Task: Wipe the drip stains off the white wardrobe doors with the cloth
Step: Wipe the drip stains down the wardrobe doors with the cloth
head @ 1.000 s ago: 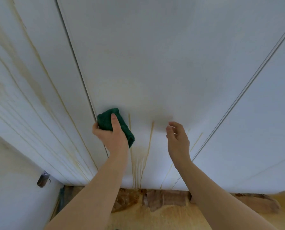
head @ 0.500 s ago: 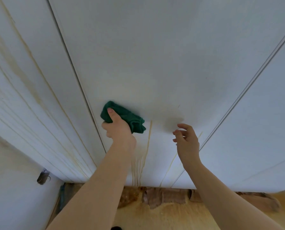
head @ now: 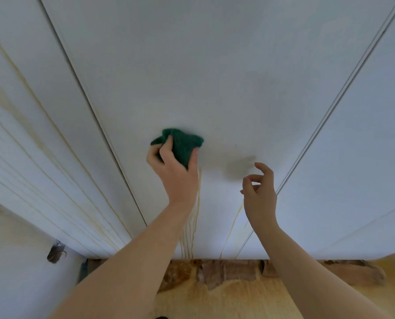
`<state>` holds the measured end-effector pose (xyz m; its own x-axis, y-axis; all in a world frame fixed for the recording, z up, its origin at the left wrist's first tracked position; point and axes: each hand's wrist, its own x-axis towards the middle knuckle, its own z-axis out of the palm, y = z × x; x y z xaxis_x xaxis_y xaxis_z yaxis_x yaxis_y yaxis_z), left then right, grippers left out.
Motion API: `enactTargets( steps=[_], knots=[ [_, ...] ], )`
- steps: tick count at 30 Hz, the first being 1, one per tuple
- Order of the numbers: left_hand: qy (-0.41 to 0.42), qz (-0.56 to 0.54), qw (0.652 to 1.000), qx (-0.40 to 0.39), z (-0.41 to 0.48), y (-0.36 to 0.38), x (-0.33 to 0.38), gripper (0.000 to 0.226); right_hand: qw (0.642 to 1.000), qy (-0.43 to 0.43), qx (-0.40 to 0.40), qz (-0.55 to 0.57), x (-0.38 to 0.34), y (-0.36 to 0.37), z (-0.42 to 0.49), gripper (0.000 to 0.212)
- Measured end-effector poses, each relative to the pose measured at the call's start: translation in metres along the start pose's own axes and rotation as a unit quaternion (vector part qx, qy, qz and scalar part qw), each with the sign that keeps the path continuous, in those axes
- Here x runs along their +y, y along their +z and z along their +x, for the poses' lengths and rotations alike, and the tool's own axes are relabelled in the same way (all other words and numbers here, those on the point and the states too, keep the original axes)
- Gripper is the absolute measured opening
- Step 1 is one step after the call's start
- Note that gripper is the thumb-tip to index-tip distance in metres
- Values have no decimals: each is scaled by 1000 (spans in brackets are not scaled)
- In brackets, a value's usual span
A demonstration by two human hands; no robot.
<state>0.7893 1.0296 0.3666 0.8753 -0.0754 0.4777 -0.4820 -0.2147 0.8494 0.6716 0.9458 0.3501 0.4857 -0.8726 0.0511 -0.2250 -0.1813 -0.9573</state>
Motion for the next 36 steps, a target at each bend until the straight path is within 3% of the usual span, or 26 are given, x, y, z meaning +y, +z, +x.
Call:
enactTargets(
  steps=[4, 6, 10, 12, 16, 18, 24, 26, 30, 36],
  knots=[
    [-100, 92, 984, -112, -35, 0, -41, 63, 1000, -1, 7, -6, -1, -11, 1, 37],
    [-131, 86, 982, -106, -40, 5, -38, 63, 1000, -2, 12, -3, -2, -17, 2, 38],
    [-69, 24, 996, -48, -27, 23, -5, 65, 999, -19, 24, 13, -6, -23, 5, 35],
    [-87, 34, 994, -48, -32, 26, -8, 64, 1000, -9, 18, 13, -2, -22, 4, 35],
    [-252, 96, 953, -141, -52, 17, -40, 58, 1000, 15, -3, -8, 16, -26, -3, 37],
    [-288, 94, 943, -139, -52, 16, -42, 56, 1000, 23, -2, -16, 23, -32, -3, 36],
    [-164, 12, 983, -83, -42, 31, 1, 60, 999, 19, 44, -17, 33, -48, 14, 30],
    [-171, 41, 979, -108, -47, 32, -7, 60, 998, 4, 58, -38, 36, -54, 18, 25],
    [-294, 92, 938, -161, -64, 33, -22, 55, 994, -3, 57, -95, 41, -67, 26, 23],
    [-194, 32, 969, -147, -75, 76, 40, 59, 993, -14, 62, -98, 40, -79, 41, 30]
  ],
)
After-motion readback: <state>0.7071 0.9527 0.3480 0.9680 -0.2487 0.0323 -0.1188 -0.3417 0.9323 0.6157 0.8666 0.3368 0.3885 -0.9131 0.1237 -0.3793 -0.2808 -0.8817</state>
